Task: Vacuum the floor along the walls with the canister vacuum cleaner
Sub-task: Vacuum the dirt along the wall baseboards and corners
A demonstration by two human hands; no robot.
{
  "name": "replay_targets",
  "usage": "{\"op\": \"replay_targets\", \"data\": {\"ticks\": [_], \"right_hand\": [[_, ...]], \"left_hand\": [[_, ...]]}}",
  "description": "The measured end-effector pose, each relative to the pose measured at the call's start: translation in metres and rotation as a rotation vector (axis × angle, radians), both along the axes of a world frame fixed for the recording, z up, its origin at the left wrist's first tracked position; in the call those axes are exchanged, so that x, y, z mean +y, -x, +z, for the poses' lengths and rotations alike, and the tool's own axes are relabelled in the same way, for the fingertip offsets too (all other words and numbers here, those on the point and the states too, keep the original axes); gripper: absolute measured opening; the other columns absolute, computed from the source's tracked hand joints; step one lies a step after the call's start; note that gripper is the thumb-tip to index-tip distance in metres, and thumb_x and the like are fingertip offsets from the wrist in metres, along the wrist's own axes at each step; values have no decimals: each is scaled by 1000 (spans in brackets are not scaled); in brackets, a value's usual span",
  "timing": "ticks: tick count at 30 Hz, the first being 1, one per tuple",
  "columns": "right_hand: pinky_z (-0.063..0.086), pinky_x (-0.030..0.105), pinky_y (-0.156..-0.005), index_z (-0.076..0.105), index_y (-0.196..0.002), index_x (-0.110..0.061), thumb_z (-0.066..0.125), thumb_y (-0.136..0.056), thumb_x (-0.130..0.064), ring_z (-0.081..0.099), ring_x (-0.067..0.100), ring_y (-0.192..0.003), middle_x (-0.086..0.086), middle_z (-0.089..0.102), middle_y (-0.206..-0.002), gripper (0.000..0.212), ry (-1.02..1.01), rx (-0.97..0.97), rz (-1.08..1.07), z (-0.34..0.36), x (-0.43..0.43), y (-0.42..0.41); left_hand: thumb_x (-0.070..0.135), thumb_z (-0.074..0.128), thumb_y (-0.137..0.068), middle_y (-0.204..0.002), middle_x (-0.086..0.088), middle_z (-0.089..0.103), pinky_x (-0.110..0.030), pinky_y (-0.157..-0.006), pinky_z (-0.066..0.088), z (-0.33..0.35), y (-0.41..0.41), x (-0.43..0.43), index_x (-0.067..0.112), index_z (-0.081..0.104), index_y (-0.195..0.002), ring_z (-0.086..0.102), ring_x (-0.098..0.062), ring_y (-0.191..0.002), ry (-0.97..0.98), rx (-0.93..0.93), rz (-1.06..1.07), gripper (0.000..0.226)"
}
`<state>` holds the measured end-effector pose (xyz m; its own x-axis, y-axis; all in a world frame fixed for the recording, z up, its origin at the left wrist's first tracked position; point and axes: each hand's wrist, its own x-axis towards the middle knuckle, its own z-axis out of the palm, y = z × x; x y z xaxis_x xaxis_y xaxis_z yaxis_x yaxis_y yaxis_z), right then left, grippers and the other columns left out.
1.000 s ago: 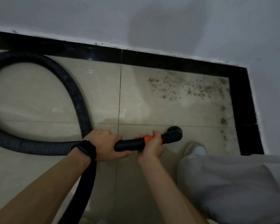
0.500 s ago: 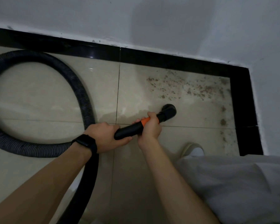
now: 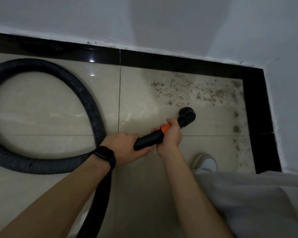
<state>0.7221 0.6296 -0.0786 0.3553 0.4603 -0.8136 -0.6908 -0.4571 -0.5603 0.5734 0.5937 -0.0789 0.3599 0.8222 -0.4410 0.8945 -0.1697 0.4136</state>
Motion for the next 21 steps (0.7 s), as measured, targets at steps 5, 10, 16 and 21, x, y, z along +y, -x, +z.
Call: {"op": "replay_targets", "data": {"ticks": [5, 10, 16, 21], "right_hand": [[48, 31, -47, 50, -97, -10, 61, -88, -6, 47, 20, -41, 4, 48, -58, 15, -5, 35, 80, -4, -7, 41], [50, 32, -49, 52, -101, -9, 62, -87, -6, 47, 21, -44, 4, 49, -60, 17, -3, 74, 120, -6, -15, 61], [49, 31, -49, 52, -93, -9, 61, -88, -8, 47, 19, -44, 3, 49, -59, 10, -26, 84, 184, -5, -4, 66], [48, 29, -47, 52, -96, -9, 59, -88, -6, 45, 19, -42, 3, 49, -57, 11, -50, 91, 214, -5, 9, 67]], "left_hand": [[85, 31, -80, -71, 16, 52, -26, -63, 49, -2, 39, -17, 34, 44, -84, 56, -9, -67, 25, 31, 98, 53], [83, 34, -81, -73, 12, 55, -27, -63, 44, -3, 57, -28, 32, 44, -85, 61, -13, -72, 33, 80, 141, 52], [82, 34, -82, -77, 12, 57, -29, -66, 46, -5, 56, -29, 31, 48, -92, 63, -15, -77, 14, 88, 187, 53], [82, 33, -82, -77, 12, 55, -29, -65, 45, -7, 55, -21, 32, 45, -89, 63, -16, -76, -15, 93, 222, 51]]}}
